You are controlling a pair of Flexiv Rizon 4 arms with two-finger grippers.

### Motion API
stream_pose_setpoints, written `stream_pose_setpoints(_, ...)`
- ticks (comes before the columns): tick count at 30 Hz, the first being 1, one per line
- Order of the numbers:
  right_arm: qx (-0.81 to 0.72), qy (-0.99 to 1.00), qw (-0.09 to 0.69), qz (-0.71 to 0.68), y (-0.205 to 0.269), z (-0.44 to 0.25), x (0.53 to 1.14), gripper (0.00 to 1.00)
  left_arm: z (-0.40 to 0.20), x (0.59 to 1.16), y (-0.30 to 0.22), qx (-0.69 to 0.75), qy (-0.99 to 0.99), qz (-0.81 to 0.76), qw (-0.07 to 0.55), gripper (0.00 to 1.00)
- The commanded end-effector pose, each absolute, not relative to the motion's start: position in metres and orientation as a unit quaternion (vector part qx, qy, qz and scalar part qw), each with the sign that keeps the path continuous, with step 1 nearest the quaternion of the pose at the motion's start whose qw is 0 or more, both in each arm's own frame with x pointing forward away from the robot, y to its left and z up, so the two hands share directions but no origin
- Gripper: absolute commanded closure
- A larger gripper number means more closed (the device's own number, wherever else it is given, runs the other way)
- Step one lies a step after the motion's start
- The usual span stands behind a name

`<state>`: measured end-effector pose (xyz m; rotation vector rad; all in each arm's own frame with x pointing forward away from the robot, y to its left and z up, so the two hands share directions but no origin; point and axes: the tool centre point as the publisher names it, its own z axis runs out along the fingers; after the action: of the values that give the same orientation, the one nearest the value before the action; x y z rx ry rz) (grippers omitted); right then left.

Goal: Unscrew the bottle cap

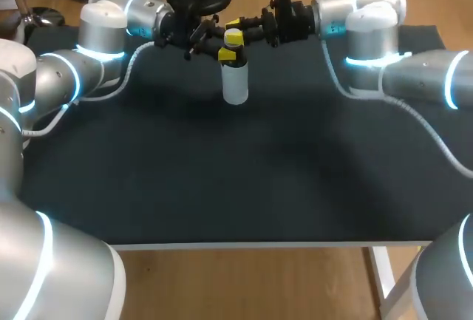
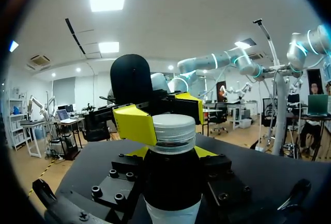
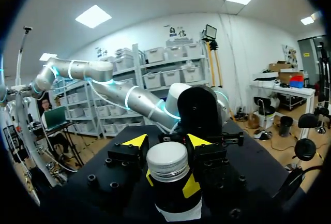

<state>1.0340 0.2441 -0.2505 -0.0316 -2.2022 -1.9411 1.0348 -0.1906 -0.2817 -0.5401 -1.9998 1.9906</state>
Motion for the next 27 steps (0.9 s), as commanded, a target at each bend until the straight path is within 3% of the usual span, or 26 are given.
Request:
stream_pose_setpoints(1,0.224,-0.67,0.353,-0.613,0.247,-0.257,1.03,1.0,-0.28,1.049,-0.191,-0.223,-0.68,0.678,0.171,1.0)
stream_pose_setpoints(27,0.375,-0.578,0.497,-0.527,0.254,-0.244,1.026,1.0,-0.28,1.049,-0.191,-0.223,-0.68,0.678,0.171,1.0)
